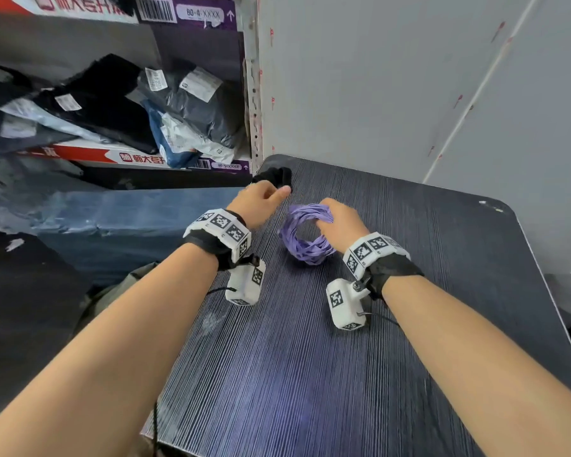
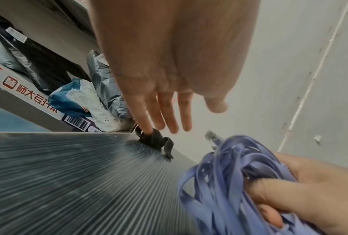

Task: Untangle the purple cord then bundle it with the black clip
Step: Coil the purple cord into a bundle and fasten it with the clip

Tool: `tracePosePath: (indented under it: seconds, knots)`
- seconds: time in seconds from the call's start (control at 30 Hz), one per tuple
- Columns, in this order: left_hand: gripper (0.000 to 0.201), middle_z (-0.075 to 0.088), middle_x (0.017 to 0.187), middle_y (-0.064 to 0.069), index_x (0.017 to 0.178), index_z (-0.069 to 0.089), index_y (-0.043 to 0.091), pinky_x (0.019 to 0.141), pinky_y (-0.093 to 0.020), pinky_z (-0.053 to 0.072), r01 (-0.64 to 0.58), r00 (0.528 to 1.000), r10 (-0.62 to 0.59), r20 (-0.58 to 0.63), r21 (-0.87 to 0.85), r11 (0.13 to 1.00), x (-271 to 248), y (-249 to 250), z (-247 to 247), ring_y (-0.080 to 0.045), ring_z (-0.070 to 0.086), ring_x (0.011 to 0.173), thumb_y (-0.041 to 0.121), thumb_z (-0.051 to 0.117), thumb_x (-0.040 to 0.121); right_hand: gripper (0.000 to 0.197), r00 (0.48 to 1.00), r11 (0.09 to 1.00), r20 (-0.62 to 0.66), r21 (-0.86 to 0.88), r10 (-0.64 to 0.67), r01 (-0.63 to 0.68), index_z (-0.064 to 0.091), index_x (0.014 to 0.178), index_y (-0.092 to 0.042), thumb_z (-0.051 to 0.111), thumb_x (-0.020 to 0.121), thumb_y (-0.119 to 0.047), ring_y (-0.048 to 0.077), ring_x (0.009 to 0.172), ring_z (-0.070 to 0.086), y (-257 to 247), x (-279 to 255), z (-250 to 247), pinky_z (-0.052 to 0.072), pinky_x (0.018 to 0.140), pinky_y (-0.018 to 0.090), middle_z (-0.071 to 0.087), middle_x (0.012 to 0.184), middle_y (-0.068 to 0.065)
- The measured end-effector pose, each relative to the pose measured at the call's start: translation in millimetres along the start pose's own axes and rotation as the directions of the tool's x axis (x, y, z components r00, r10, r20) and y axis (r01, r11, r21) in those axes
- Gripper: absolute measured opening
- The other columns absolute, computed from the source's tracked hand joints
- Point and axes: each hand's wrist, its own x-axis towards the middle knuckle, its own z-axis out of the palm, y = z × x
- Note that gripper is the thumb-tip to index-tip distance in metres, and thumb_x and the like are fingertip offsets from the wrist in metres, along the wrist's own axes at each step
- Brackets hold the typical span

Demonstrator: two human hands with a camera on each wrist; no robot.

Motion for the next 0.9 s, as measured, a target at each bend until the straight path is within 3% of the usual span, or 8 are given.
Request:
tracePosePath:
  seconds: [0.07, 0.17, 0.27, 0.43, 0.5, 0.6, 0.73, 0.9]
  knots:
    - [0.031, 0.063, 0.106, -0.007, 0.108, 0.063, 0.012, 0.094, -0.036, 0.041, 0.013, 0.997, -0.003, -0.083, 0.115, 0.993, 23, -10, 4, -0.026, 0.055, 0.104, 0.036, 0.047, 0.094, 0.009, 1.000, 1.000, -0.008, -0.015, 0.006, -0.006, 0.055, 0.097, -0.009, 0.048, 0.091, -0.010, 0.024, 0.071, 0.054, 5, 12, -1, 0.047, 0.070, 0.036, 0.057, 0.080, 0.007]
    - [0.035, 0.050, 0.136, -0.010, 0.123, 0.058, 0.016, 0.105, -0.040, 0.032, 0.059, 0.993, -0.032, -0.115, 0.234, 0.970, 53, -20, 14, -0.032, 0.039, 0.128, 0.027, 0.049, 0.091, 0.010, 1.000, 0.995, 0.015, -0.102, 0.007, -0.005, 0.053, 0.100, -0.011, 0.047, 0.092, -0.011, 0.025, 0.071, 0.053, 10, 32, 0, 0.046, 0.068, 0.036, 0.057, 0.081, 0.007]
    - [0.048, 0.032, 0.148, -0.011, 0.139, 0.042, 0.020, 0.110, -0.045, 0.028, 0.086, 0.994, -0.066, -0.089, 0.244, 0.966, 69, -19, 22, -0.035, 0.025, 0.136, 0.021, 0.049, 0.092, 0.015, 0.997, 0.975, 0.076, -0.223, 0.002, 0.015, 0.051, 0.107, -0.012, 0.044, 0.093, -0.011, 0.026, 0.072, 0.053, 10, 45, 3, 0.040, 0.062, 0.031, 0.056, 0.083, 0.008]
    - [0.060, 0.013, 0.158, -0.009, 0.147, 0.026, 0.031, 0.115, -0.050, 0.017, 0.039, 0.999, -0.050, 0.018, 0.385, 0.922, 97, -16, 31, -0.033, 0.010, 0.144, 0.023, 0.048, 0.092, 0.014, 0.980, 0.956, 0.190, -0.292, 0.052, 0.006, 0.052, 0.103, -0.009, 0.043, 0.092, -0.010, 0.030, 0.086, 0.058, 12, 66, 4, 0.042, 0.071, 0.032, 0.062, 0.101, 0.015]
    - [0.063, 0.011, 0.159, -0.007, 0.147, 0.025, 0.035, 0.116, -0.048, 0.014, -0.002, 0.998, -0.022, 0.052, 0.425, 0.905, 103, -10, 30, -0.030, 0.008, 0.145, 0.014, 0.046, 0.091, 0.013, 0.975, 0.956, 0.213, -0.294, 0.064, 0.001, 0.053, 0.101, -0.008, 0.043, 0.092, -0.010, 0.029, 0.084, 0.056, 13, 71, 3, 0.040, 0.070, 0.031, 0.062, 0.103, 0.016]
    - [0.067, 0.022, 0.155, -0.004, 0.145, 0.030, 0.037, 0.114, -0.049, 0.022, -0.044, 0.985, -0.033, 0.168, 0.431, 0.901, 109, -4, 26, -0.033, 0.017, 0.142, 0.005, 0.043, 0.087, 0.017, 0.973, 0.960, 0.221, -0.279, 0.069, -0.005, 0.054, 0.104, -0.004, 0.042, 0.092, -0.008, 0.032, 0.090, 0.058, 14, 74, 3, 0.039, 0.070, 0.031, 0.062, 0.104, 0.017]
    - [0.047, 0.047, 0.135, -0.010, 0.129, 0.053, 0.035, 0.109, -0.050, 0.029, -0.089, 0.971, -0.033, 0.235, 0.488, 0.868, 113, -4, 26, -0.035, 0.033, 0.129, 0.016, 0.051, 0.086, 0.017, 0.975, 0.961, 0.212, -0.277, 0.068, -0.007, 0.054, 0.103, -0.005, 0.042, 0.092, -0.009, 0.031, 0.087, 0.057, 14, 73, 3, 0.037, 0.067, 0.030, 0.062, 0.103, 0.017]
    - [0.018, 0.063, 0.112, -0.007, 0.101, 0.068, 0.020, 0.096, -0.036, 0.041, -0.123, 0.976, 0.033, 0.214, 0.423, 0.898, 93, -3, 20, -0.028, 0.055, 0.108, 0.019, 0.058, 0.086, 0.006, 0.979, 0.962, 0.195, -0.273, 0.068, -0.013, 0.048, 0.094, -0.011, 0.043, 0.092, -0.011, 0.028, 0.079, 0.052, 12, 67, 3, 0.038, 0.067, 0.032, 0.059, 0.095, 0.016]
